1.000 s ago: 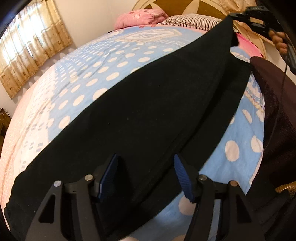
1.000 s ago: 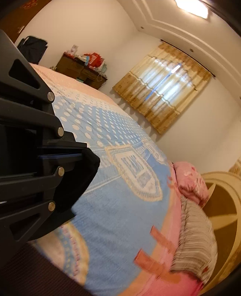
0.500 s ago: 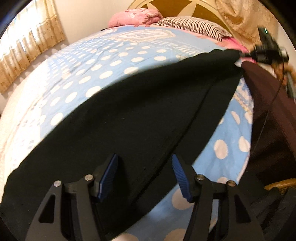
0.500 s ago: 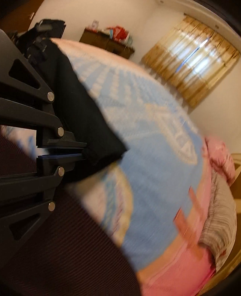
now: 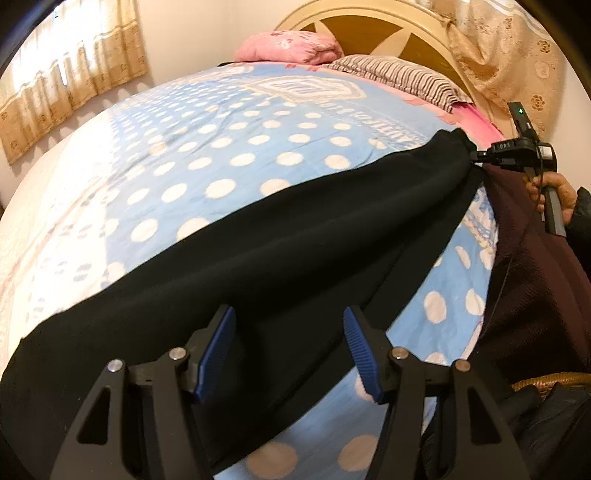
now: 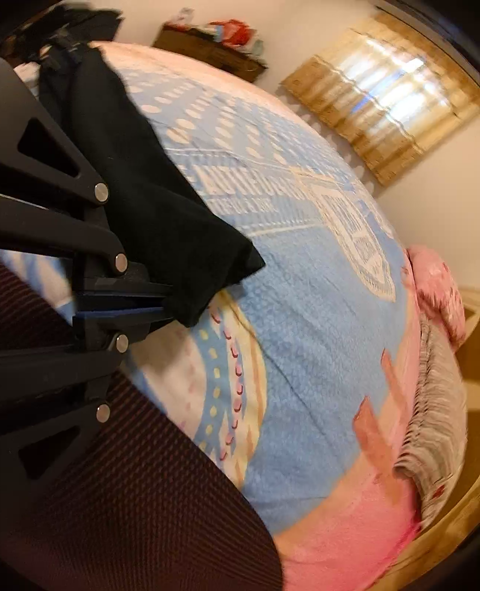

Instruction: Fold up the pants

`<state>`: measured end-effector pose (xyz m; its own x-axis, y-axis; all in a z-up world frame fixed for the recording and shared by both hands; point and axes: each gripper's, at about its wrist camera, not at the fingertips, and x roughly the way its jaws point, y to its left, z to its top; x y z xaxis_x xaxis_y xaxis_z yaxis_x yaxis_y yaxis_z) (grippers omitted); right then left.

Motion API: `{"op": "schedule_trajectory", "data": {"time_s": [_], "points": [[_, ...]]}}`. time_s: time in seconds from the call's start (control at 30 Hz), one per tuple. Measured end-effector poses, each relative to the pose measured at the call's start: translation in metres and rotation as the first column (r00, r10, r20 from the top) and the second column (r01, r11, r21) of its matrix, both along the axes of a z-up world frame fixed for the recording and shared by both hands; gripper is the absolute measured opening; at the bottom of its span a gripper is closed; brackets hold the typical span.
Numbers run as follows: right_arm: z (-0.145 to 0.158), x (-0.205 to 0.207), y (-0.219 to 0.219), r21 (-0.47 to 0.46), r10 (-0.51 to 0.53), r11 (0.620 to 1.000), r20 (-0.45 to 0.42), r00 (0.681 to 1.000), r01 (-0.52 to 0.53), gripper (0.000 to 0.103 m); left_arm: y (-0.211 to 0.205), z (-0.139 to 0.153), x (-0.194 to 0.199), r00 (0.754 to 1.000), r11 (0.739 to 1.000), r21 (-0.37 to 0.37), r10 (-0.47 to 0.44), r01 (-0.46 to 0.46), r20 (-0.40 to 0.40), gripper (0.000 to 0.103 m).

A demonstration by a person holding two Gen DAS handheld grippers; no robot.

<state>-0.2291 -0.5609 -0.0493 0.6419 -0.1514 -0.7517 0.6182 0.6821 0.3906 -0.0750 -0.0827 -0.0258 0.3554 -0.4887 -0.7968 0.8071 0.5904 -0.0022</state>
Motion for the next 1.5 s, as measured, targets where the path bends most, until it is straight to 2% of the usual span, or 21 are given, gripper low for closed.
{"op": "schedule_trajectory", "data": {"time_s": [0.1, 0.17, 0.23, 0.27, 0.33, 0.37, 0.4, 0.43, 0.5, 0.57, 0.63, 0.73, 0.83, 0.9, 0.97, 1.13, 1.3, 1.4, 1.5], "points": [[-0.004, -0.009, -0.01, 0.103, -0.073, 0.992, 0.037, 0.997, 0.069, 0.012, 0.008, 0.0, 0.001, 1.0, 1.0, 0.001, 0.018, -0.018, 0.001, 0.064], [0.008, -0.03, -0.013, 0.069, -0.186, 0.981, 0.07, 0.98, 0.181, 0.027, 0.013, -0.001, 0.001, 1.0, 1.0, -0.005, 0.03, -0.03, -0.002, 0.064], [0.024, -0.056, -0.007, 0.028, -0.274, 0.962, 0.137, 0.952, 0.273, 0.045, 0.022, -0.001, 0.005, 0.998, 0.998, -0.011, 0.056, -0.056, -0.006, 0.065], [0.031, -0.069, 0.001, 0.033, -0.303, 0.953, 0.183, 0.935, 0.302, 0.047, 0.027, -0.002, 0.007, 0.997, 0.997, -0.013, 0.073, -0.073, -0.009, 0.066], [0.038, -0.077, 0.028, 0.06, -0.274, 0.962, 0.263, 0.925, 0.268, 0.048, 0.034, -0.003, 0.012, 0.994, 0.994, -0.022, 0.108, -0.109, -0.016, 0.066], [0.037, -0.069, 0.046, 0.067, -0.19, 0.982, 0.282, 0.941, 0.178, 0.048, 0.04, -0.004, 0.015, 0.991, 0.99, -0.033, 0.133, -0.134, -0.02, 0.066], [0.033, -0.051, 0.071, 0.074, -0.062, 0.996, 0.266, 0.962, 0.044, 0.046, 0.045, -0.003, 0.018, 0.987, 0.986, -0.048, 0.158, -0.159, -0.025, 0.066], [0.028, -0.04, 0.085, 0.081, -0.001, 0.997, 0.259, 0.966, -0.02, 0.034, 0.049, -0.002, 0.02, 0.983, 0.981, -0.063, 0.18, -0.181, -0.029, 0.066], [0.01, -0.01, 0.126, 0.143, 0.125, 0.976, 0.262, 0.957, -0.167, 0.024, 0.058, 0.0, 0.024, 0.973, 0.968, -0.098, 0.229, -0.232, -0.041, 0.066], [-0.013, 0.019, 0.16, 0.216, 0.202, 0.942, 0.251, 0.947, -0.258, 0.021, 0.062, 0.0, 0.026, 0.965, 0.959, -0.112, 0.258, -0.262, -0.05, 0.07], [-0.028, 0.043, 0.188, 0.215, 0.258, 0.926, 0.238, 0.936, -0.31, 0.021, 0.067, 0.001, 0.026, 0.961, 0.955, -0.116, 0.27, -0.275, -0.052, 0.071], [-0.036, 0.061, 0.207, 0.23, 0.25, 0.923, 0.256, 0.934, -0.31, 0.021, 0.075, 0.0, 0.02, 0.961, 0.954, -0.114, 0.275, -0.277, -0.039, 0.071], [-0.047, 0.078, 0.223, 0.266, 0.258, 0.913, 0.208, 0.943, -0.309, 0.021, 0.083, -0.001, 0.019, 0.957, 0.949, -0.117, 0.289, -0.291, -0.041, 0.071], [-0.049, 0.081, 0.228, 0.26, 0.245, 0.92, 0.206, 0.947, -0.294, 0.021, 0.089, -0.001, 0.021, 0.954, 0.946, -0.123, 0.298, -0.3, -0.036, 0.071], [-0.049, 0.084, 0.232, 0.24, 0.229, 0.93, 0.21, 0.95, -0.277, 0.021, 0.091, -0.001, 0.023, 0.953, 0.944, -0.132, 0.3, -0.303, -0.039, 0.071], [-0.05, 0.1, 0.242, 0.27, 0.207, 0.925, 0.233, 0.95, -0.268, 0.021, 0.093, -0.001, 0.023, 0.955, 0.946, -0.134, 0.294, -0.297, -0.04, 0.071], [-0.05, 0.109, 0.254, 0.273, 0.229, 0.912, 0.276, 0.933, -0.305, 0.021, 0.093, 0.002, 0.018, 0.958, 0.947, -0.143, 0.286, -0.288, -0.034, 0.073], [-0.051, 0.112, 0.259, 0.299, 0.253, 0.888, 0.316, 0.915, -0.349, 0.006, 0.094, 0.003, 0.016, 0.957, 0.947, -0.142, 0.288, -0.289, -0.028, 0.073], [-0.044, 0.109, 0.262, 0.275, 0.265, 0.89, 0.339, 0.903, -0.364, 0.004, 0.095, 0.005, 0.017, 0.955, 0.945, -0.14, 0.296, -0.296, -0.025, 0.073]]}}
